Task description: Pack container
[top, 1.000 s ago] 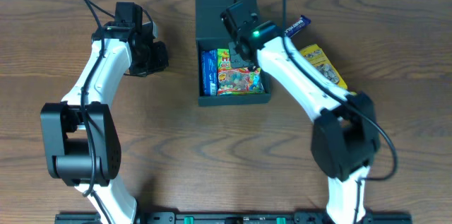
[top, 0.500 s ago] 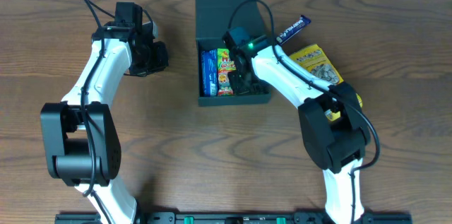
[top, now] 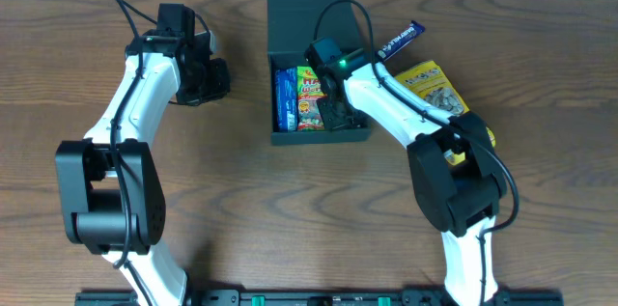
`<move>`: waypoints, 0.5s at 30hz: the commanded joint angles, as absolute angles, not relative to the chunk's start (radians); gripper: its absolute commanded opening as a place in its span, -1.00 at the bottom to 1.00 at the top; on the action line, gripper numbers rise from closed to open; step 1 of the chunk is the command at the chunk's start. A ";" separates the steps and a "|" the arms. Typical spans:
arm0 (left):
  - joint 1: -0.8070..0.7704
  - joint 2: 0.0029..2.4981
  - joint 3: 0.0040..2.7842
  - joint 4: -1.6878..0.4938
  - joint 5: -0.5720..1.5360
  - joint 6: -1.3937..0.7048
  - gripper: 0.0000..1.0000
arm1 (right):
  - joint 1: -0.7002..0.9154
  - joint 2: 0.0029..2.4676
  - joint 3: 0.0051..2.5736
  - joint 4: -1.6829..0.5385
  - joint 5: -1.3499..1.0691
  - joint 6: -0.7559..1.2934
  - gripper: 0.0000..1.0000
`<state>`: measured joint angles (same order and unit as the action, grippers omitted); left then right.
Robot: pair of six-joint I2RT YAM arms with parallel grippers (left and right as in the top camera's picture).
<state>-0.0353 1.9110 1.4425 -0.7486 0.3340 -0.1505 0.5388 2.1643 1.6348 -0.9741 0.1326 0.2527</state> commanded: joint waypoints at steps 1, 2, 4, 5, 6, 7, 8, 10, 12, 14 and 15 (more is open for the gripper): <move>-0.033 1.888 1.464 -0.753 0.337 -0.126 -0.89 | 0.533 2.098 1.684 -0.979 0.146 0.258 -0.98; -0.033 1.888 1.464 -0.754 0.337 -0.125 -0.89 | 0.531 2.081 1.695 -0.979 0.142 0.258 -0.97; -0.033 1.888 1.464 -0.756 0.337 -0.106 -0.89 | 0.525 2.039 1.721 -0.974 0.132 0.257 -0.97; -0.033 1.888 1.464 -0.757 0.334 -0.094 -0.89 | 0.519 2.019 1.731 -0.965 0.130 0.258 -0.97; -0.033 1.888 1.464 -0.757 0.332 -0.085 -0.89 | 0.511 1.996 1.736 -0.953 0.130 0.258 -0.97; -0.033 1.888 1.464 -0.756 0.332 -0.081 -0.89 | 0.498 1.973 1.737 -0.936 0.131 0.258 -0.97; -0.033 1.888 1.464 -0.755 0.332 -0.080 -0.89 | 0.481 1.951 1.737 -0.925 0.130 0.259 -0.97; -0.033 1.888 1.464 -0.752 0.332 -0.076 -0.88 | 0.427 1.914 1.737 -0.922 0.130 0.284 -0.98; -0.033 1.888 1.464 -0.747 0.333 -0.062 -0.89 | 0.352 1.890 1.737 -0.952 0.123 0.294 -0.97; -0.033 1.888 1.464 -0.743 0.332 -0.055 -0.89 | 0.271 1.880 1.737 -0.996 0.123 0.299 -0.97; -0.033 1.888 1.464 -0.741 0.332 -0.055 -0.89 | 0.224 1.880 1.737 -1.019 0.123 0.299 -0.97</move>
